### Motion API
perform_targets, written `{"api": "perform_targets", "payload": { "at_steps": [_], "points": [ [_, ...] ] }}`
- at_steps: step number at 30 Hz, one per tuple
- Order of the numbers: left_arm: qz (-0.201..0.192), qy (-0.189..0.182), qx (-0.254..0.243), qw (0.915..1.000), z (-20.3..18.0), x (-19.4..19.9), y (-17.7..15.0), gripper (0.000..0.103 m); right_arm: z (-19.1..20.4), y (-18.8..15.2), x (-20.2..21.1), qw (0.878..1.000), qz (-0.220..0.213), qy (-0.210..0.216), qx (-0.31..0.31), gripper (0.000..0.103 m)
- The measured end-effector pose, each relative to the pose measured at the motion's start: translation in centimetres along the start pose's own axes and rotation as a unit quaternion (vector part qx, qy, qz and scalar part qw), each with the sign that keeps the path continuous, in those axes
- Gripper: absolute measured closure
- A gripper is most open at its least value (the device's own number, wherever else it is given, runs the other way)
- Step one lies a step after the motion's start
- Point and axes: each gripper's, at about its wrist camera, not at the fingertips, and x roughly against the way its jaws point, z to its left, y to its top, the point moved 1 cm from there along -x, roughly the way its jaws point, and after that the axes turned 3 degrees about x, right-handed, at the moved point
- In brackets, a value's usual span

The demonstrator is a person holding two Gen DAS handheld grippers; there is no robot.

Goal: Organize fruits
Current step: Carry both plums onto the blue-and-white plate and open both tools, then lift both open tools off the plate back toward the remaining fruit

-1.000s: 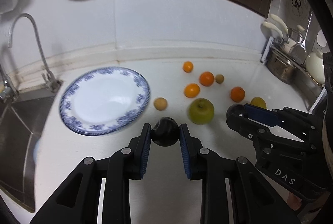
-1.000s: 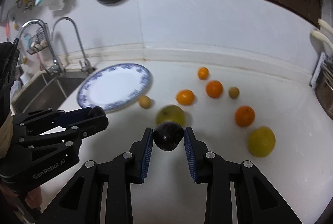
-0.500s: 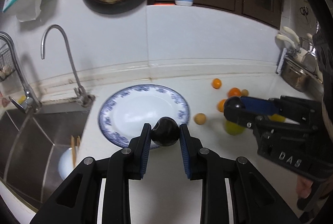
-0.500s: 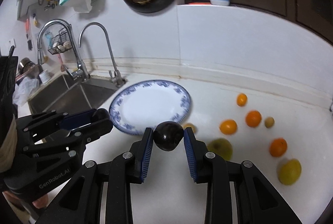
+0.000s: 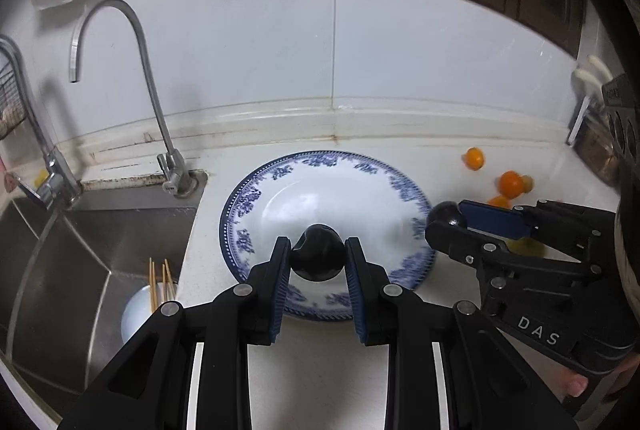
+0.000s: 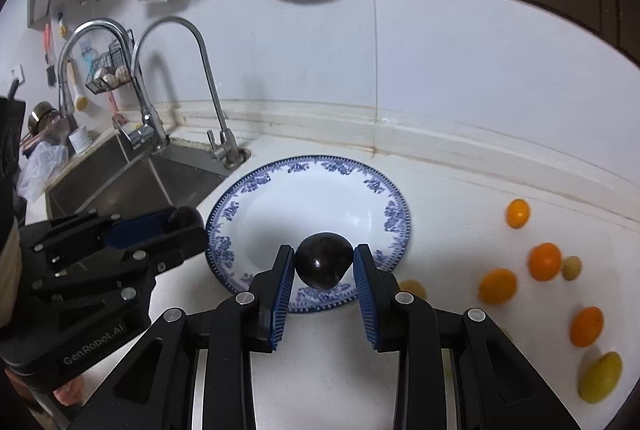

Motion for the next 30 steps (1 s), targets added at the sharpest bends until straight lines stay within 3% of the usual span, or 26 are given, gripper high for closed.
{"api": "perform_targets", "payload": {
  "at_steps": [8, 15, 18, 20, 24, 30],
  "points": [
    [0.058, 0.003, 0.005, 0.9983, 1.1, -4.9, -0.3, 0.076, -0.8, 0.2, -4.6, 0.999, 0.047, 0.003, -0.004, 0.071],
    [0.081, 0.004, 0.008, 0.9966, 1.3, -6.5, -0.6, 0.076, -0.9, 0.1, -6.3, 0.998, 0.067, 0.005, 0.004, 0.071],
    [0.083, 0.009, 0.008, 0.9964, 1.3, -6.7, -0.5, 0.073, -0.8, 0.1, -6.6, 0.998, 0.070, 0.008, 0.006, 0.071],
    [0.083, 0.011, 0.014, 0.9964, 1.4, -6.6, -0.4, 0.054, -0.9, 0.1, -6.7, 0.997, 0.070, 0.009, 0.007, 0.071],
    [0.080, 0.025, 0.017, 0.9963, 1.6, -5.7, -0.1, 0.053, -0.9, 0.3, -6.4, 0.998, 0.066, 0.006, 0.009, 0.061],
    [0.060, 0.027, 0.021, 0.9976, 1.3, -2.8, 0.6, 0.053, -1.0, 0.6, -3.6, 0.999, 0.039, -0.014, 0.020, 0.061]
  ]
}}
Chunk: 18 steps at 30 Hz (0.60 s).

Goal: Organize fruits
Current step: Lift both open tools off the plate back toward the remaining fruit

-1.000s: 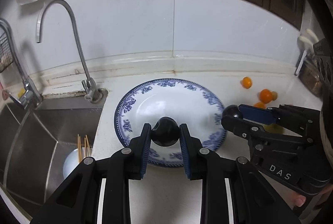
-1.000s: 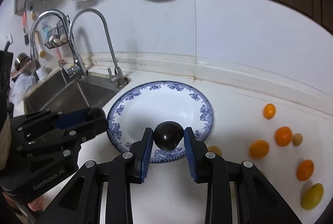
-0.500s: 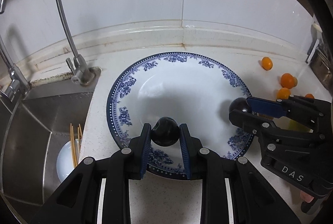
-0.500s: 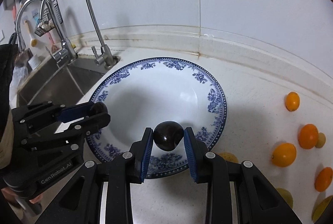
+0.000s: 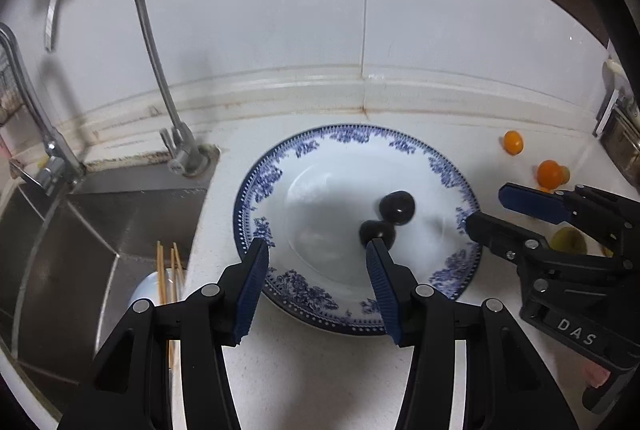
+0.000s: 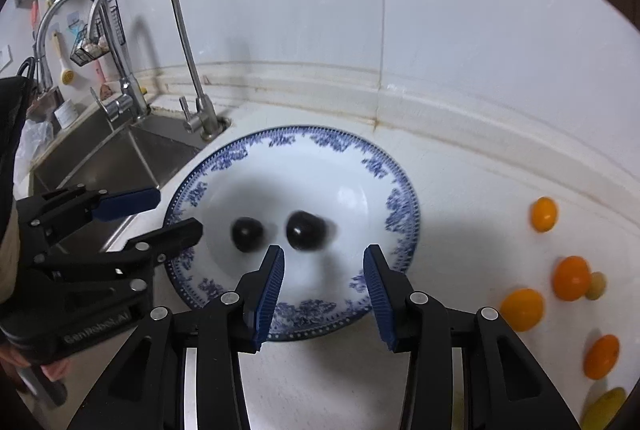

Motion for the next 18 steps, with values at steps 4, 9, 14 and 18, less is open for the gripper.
{"api": "perform_targets", "payload": {
  "at_steps": [4, 9, 14, 18],
  "points": [
    [-0.014, -0.005, 0.000, 0.9999, -0.8, 2.2, 0.0, 0.049, -0.4, -0.1, 2.4, 1.000, -0.016, -0.005, -0.006, 0.061],
    [-0.034, -0.018, 0.003, 0.9992, -2.2, 5.0, -0.6, 0.045, -1.1, -0.6, 5.7, 0.999, -0.035, -0.024, -0.014, 0.051],
    [-0.066, -0.024, 0.002, 0.9975, -3.7, 7.7, -1.2, 0.037, -2.0, -1.7, 9.1, 0.997, -0.051, -0.052, -0.026, 0.051],
    [-0.083, -0.032, -0.001, 0.9961, -5.0, 9.7, -1.4, 0.034, -2.6, -2.4, 11.4, 0.995, -0.062, -0.064, -0.038, 0.044]
  ]
}}
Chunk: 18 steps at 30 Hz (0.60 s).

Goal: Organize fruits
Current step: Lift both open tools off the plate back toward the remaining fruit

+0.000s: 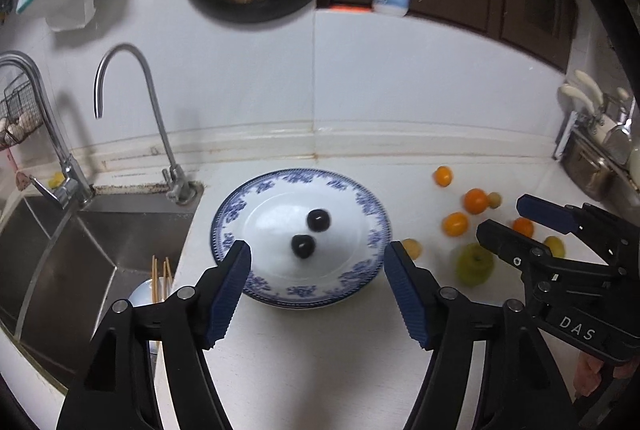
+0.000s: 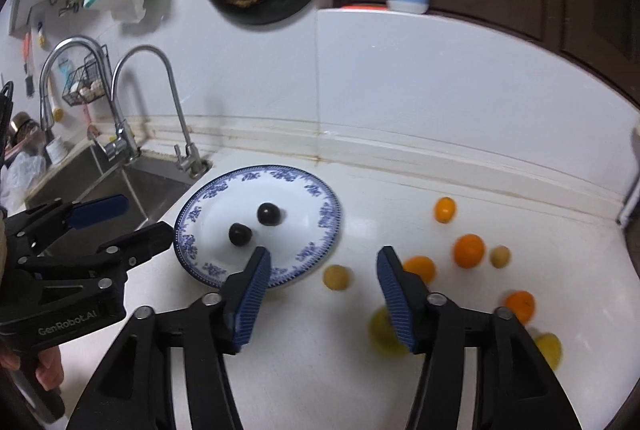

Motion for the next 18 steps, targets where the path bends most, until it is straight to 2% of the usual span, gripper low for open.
{"api": "perform_targets", "payload": {
  "at_steps": [4, 8, 11, 14, 18],
  "points": [
    [-0.011, -0.015, -0.001, 0.9998, -1.4, 1.7, 0.2, 0.023, -1.0, -0.3, 2.6, 1.000, -0.012, -0.010, -0.009, 0.044],
    [-0.022, -0.026, -0.005, 0.9994, -3.2, 3.2, 0.2, 0.014, -2.1, -0.8, 4.8, 0.999, -0.028, -0.030, -0.014, 0.034],
    [-0.027, -0.033, -0.017, 0.9989, -4.5, 3.8, 0.3, 0.012, -3.1, -1.2, 6.5, 0.998, -0.039, -0.045, -0.026, 0.032],
    [-0.032, -0.042, -0.033, 0.9980, -5.9, 4.2, 0.4, 0.009, -4.0, -1.7, 7.7, 0.997, -0.042, -0.063, -0.034, 0.026],
    [-0.037, -0.052, -0.044, 0.9970, -7.4, 4.6, 0.3, 0.005, -5.4, -2.5, 9.1, 0.994, -0.043, -0.087, -0.046, 0.026]
  ]
}}
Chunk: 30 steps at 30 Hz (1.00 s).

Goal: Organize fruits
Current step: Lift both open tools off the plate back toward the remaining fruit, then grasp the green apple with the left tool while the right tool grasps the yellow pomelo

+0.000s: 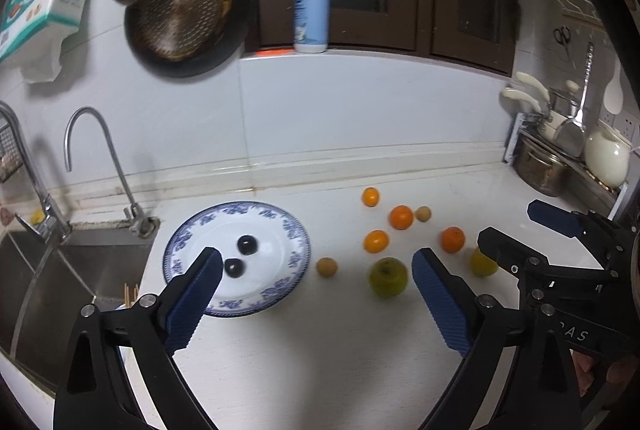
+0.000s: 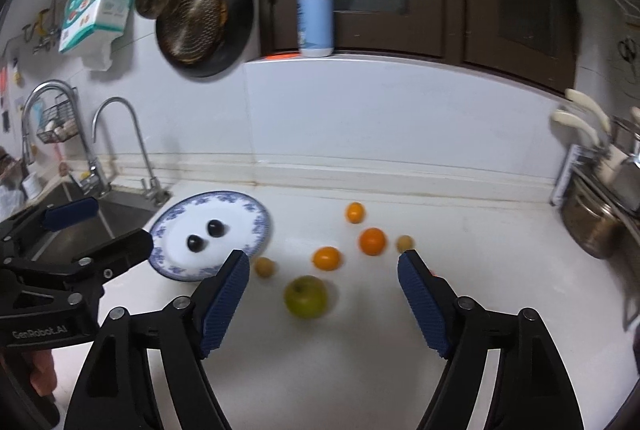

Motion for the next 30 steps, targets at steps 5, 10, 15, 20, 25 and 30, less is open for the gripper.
{"api": "perform_targets", "payload": {
  "at_steps": [5, 10, 15, 20, 25, 30],
  "points": [
    [-0.005, -0.022, -0.006, 0.9997, -1.7, -0.3, -0.2, 0.000, -1.8, -0.8, 0.8, 1.000, 0.001, -0.024, -0.010, 0.023],
    [0.012, -0.030, -0.016, 0.9994, -3.1, -2.0, -0.8, 0.000, -3.8, -1.9, 0.9, 0.998, 0.010, -0.050, -0.024, 0.022],
    [0.034, -0.027, -0.028, 0.9987, -4.5, -4.0, -1.7, 0.000, -6.0, -3.1, 0.1, 0.996, 0.032, -0.069, -0.049, 0.022],
    [0.057, -0.022, -0.037, 0.9974, -5.3, -6.4, -2.7, 0.000, -8.1, -4.3, -1.4, 0.991, 0.064, -0.085, -0.077, 0.022],
    [0.087, -0.024, -0.042, 0.9951, -6.0, -9.1, -3.6, 0.000, -9.4, -5.6, -3.8, 0.988, 0.096, -0.081, -0.091, 0.022],
    [0.111, -0.018, -0.046, 0.9926, -6.3, -11.8, -4.5, 0.000, -10.3, -6.6, -6.1, 0.985, 0.122, -0.078, -0.090, 0.022]
  ]
}}
